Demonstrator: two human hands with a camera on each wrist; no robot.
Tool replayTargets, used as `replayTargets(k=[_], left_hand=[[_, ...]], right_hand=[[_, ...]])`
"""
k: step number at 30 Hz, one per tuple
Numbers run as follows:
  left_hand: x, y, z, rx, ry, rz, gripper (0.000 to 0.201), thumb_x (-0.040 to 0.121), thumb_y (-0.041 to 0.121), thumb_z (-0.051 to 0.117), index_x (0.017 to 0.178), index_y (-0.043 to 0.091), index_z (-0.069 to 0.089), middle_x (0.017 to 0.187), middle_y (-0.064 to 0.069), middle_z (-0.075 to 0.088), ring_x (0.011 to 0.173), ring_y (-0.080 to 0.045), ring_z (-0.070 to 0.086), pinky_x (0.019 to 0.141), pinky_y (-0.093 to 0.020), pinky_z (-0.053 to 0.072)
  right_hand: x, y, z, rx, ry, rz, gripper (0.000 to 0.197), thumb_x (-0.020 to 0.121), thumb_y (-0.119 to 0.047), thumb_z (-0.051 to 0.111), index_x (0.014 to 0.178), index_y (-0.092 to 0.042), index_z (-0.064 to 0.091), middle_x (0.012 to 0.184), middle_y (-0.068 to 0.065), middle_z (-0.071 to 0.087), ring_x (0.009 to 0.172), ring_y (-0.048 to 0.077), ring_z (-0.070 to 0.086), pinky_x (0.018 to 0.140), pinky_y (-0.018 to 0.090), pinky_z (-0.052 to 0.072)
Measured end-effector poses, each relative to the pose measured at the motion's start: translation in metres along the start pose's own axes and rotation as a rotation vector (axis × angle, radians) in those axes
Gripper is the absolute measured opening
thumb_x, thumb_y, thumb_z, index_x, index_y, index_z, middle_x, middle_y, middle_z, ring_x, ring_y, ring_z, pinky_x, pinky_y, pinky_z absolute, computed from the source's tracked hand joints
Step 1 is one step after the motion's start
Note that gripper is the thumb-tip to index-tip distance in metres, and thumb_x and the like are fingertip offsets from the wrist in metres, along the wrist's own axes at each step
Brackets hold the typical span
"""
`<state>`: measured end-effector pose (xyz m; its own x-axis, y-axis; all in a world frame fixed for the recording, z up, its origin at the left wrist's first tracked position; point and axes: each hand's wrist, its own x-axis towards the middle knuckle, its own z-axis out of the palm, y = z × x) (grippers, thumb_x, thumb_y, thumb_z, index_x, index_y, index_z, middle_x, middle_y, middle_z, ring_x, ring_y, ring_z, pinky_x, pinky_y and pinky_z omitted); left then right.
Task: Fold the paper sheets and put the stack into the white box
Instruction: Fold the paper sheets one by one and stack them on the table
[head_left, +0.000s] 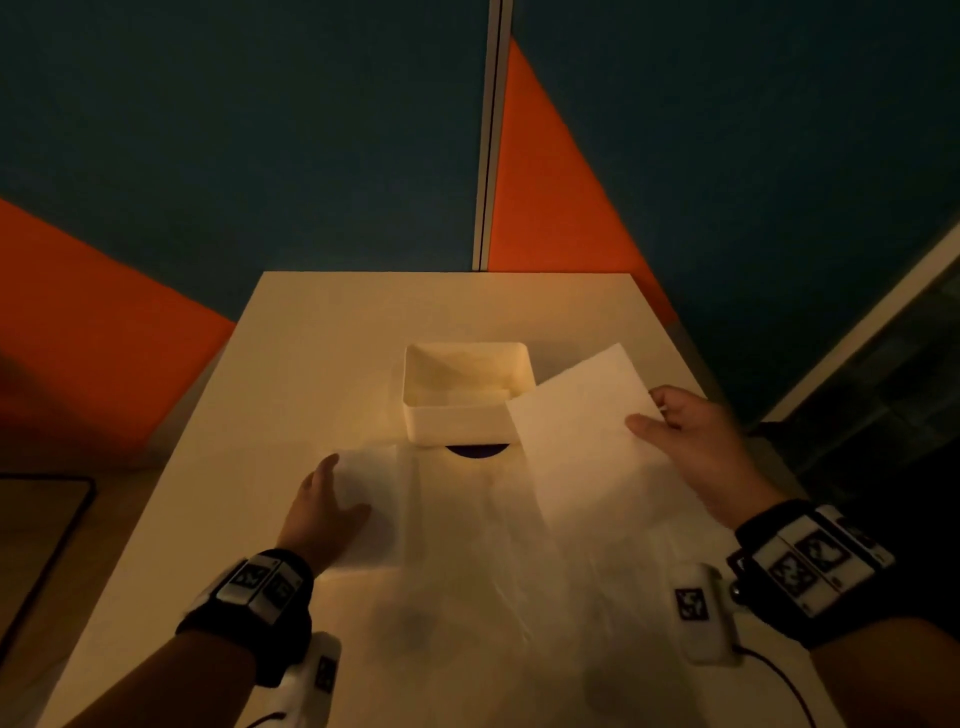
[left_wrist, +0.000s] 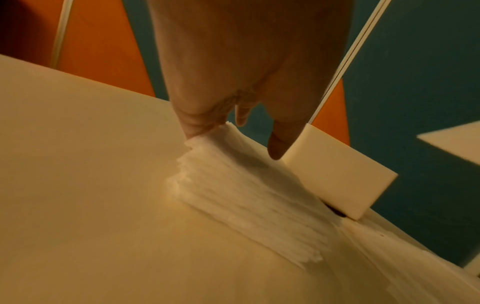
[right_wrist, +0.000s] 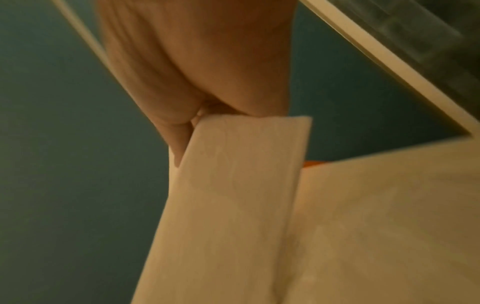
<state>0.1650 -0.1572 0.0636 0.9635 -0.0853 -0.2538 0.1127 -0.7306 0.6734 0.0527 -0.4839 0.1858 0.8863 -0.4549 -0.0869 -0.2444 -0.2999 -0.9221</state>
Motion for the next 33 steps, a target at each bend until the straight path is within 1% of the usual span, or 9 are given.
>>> replayTargets(k=[7, 11, 13, 16, 19, 23, 27, 30, 33], left_hand=[[0.003, -0.006, 0.003, 0.013, -0.070, -0.041, 0.082, 0.079, 0.023, 0.072, 0.146, 0.013, 0.025, 0.144, -0.020, 0.036, 0.127, -0.037, 0.040, 0.104, -0.042, 0.033], [-0.007, 0.018, 0.001, 0.161, 0.050, 0.035, 0.081, 0.083, 0.050, 0.061, 0.147, 0.022, 0.021, 0.154, -0.016, 0.017, 0.140, -0.034, 0.016, 0.114, -0.047, 0.018], [-0.020, 0.047, -0.004, -0.055, -0.002, 0.167, 0.069, 0.081, 0.055, 0.060, 0.139, 0.023, 0.039, 0.148, -0.007, 0.036, 0.137, -0.027, 0.028, 0.109, -0.041, 0.027], [-0.046, 0.094, -0.016, -0.659, -0.407, 0.132, 0.062, 0.067, 0.068, 0.055, 0.110, 0.023, 0.065, 0.112, -0.005, 0.068, 0.110, -0.028, 0.060, 0.089, -0.035, 0.048], [-0.057, 0.118, -0.020, -0.828, -0.580, 0.092, 0.045, 0.080, 0.054, 0.058, 0.109, 0.021, 0.065, 0.106, -0.009, 0.071, 0.097, -0.028, 0.067, 0.084, -0.040, 0.054], [-0.056, 0.124, -0.014, -0.903, -0.453, 0.176, 0.026, 0.080, 0.017, 0.063, 0.103, 0.007, 0.067, 0.094, -0.011, 0.070, 0.083, -0.026, 0.066, 0.074, -0.037, 0.055], [-0.054, 0.120, -0.017, -0.939, -0.428, 0.208, 0.021, 0.084, 0.010, 0.059, 0.102, 0.002, 0.066, 0.092, -0.012, 0.069, 0.081, -0.025, 0.064, 0.069, -0.033, 0.056], [-0.051, 0.115, -0.026, -0.909, -0.546, 0.212, 0.024, 0.079, 0.012, 0.064, 0.102, 0.010, 0.071, 0.098, -0.008, 0.071, 0.089, -0.023, 0.065, 0.076, -0.032, 0.057], [-0.047, 0.108, -0.042, -0.760, -0.801, 0.271, 0.028, 0.074, 0.004, 0.063, 0.094, 0.017, 0.075, 0.108, 0.003, 0.069, 0.097, -0.019, 0.065, 0.085, -0.031, 0.055]], right_hand=[[-0.013, 0.000, 0.024, 0.306, -0.003, 0.146, 0.012, 0.091, -0.012, 0.057, 0.099, -0.014, 0.066, 0.092, 0.005, 0.072, 0.084, 0.023, 0.067, 0.068, 0.035, 0.055], [-0.016, -0.004, 0.037, 0.450, -0.015, 0.169, 0.013, 0.090, -0.008, 0.057, 0.100, -0.010, 0.066, 0.097, 0.010, 0.070, 0.085, 0.025, 0.065, 0.073, 0.037, 0.054], [-0.017, -0.008, 0.043, 0.497, -0.017, 0.174, 0.016, 0.090, -0.007, 0.057, 0.104, -0.008, 0.065, 0.099, 0.012, 0.069, 0.087, 0.025, 0.064, 0.078, 0.041, 0.053], [-0.019, -0.014, 0.051, 0.522, -0.023, 0.162, 0.019, 0.090, -0.007, 0.057, 0.108, -0.007, 0.064, 0.099, 0.011, 0.069, 0.089, 0.025, 0.064, 0.083, 0.044, 0.052], [-0.021, -0.017, 0.058, 0.534, -0.035, 0.139, 0.018, 0.091, -0.008, 0.057, 0.107, -0.008, 0.063, 0.099, 0.010, 0.069, 0.087, 0.023, 0.064, 0.081, 0.043, 0.053], [-0.023, -0.018, 0.057, 0.547, -0.144, 0.106, 0.020, 0.090, -0.006, 0.056, 0.107, -0.015, 0.064, 0.102, 0.008, 0.071, 0.087, 0.020, 0.066, 0.080, 0.040, 0.052], [-0.022, -0.015, 0.049, 0.514, -0.255, 0.114, 0.027, 0.085, 0.001, 0.058, 0.105, -0.016, 0.067, 0.098, 0.006, 0.073, 0.087, 0.019, 0.069, 0.076, 0.035, 0.056], [-0.020, -0.016, 0.043, 0.481, -0.241, 0.090, 0.024, 0.085, 0.005, 0.057, 0.098, -0.012, 0.068, 0.092, 0.004, 0.073, 0.085, 0.017, 0.069, 0.072, 0.029, 0.057], [-0.018, -0.021, 0.034, 0.346, -0.241, 0.065, 0.019, 0.084, 0.007, 0.054, 0.080, -0.008, 0.064, 0.080, 0.000, 0.066, 0.076, 0.017, 0.061, 0.065, 0.028, 0.051]])
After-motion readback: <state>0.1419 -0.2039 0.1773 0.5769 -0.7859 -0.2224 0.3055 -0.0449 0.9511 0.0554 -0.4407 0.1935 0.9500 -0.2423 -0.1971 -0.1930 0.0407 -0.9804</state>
